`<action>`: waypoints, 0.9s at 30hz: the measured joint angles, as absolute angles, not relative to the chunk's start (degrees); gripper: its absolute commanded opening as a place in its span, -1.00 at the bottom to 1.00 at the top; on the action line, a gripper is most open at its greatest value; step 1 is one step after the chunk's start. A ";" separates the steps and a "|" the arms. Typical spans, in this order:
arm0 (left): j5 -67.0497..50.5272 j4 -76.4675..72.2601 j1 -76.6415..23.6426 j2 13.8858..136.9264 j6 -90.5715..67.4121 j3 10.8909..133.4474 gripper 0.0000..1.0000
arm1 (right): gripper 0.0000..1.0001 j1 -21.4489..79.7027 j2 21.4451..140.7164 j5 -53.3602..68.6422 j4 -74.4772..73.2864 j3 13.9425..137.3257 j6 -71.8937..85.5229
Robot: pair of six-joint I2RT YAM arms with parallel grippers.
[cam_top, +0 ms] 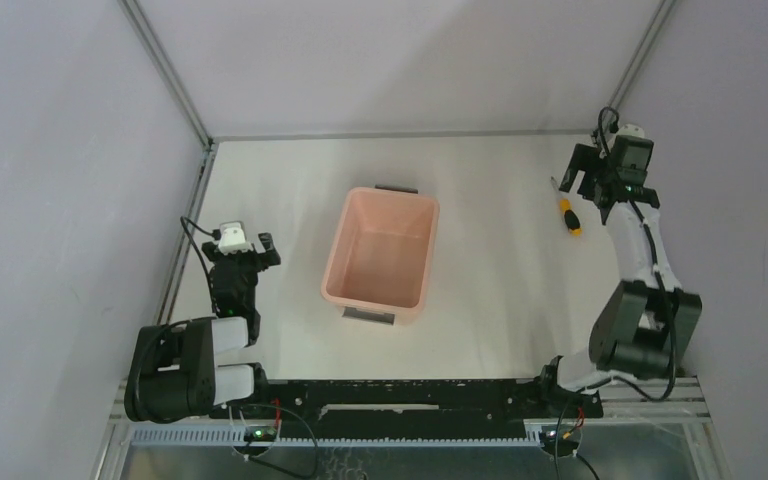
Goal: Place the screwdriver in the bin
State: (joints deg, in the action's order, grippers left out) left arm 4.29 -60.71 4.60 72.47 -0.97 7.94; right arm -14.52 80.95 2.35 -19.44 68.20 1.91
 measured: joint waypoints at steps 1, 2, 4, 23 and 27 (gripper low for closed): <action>4.29 -60.71 4.60 72.47 -0.97 7.94 1.00 | 0.94 -15.16 83.64 2.48 -21.02 69.23 1.08; 4.29 -60.71 4.60 72.47 -0.97 7.94 1.00 | 0.91 -15.57 85.73 2.44 -21.98 69.97 0.40; 4.29 -60.73 4.60 72.47 -0.97 7.94 1.00 | 0.85 -16.19 92.12 1.91 -25.23 73.12 -1.67; 4.29 -60.71 4.60 72.47 -0.97 7.94 1.00 | 0.67 -17.52 119.87 6.61 -35.99 92.99 -13.87; 4.29 -60.71 4.60 72.47 -0.97 7.94 1.00 | 0.51 -17.52 122.10 6.59 -35.59 92.99 -14.33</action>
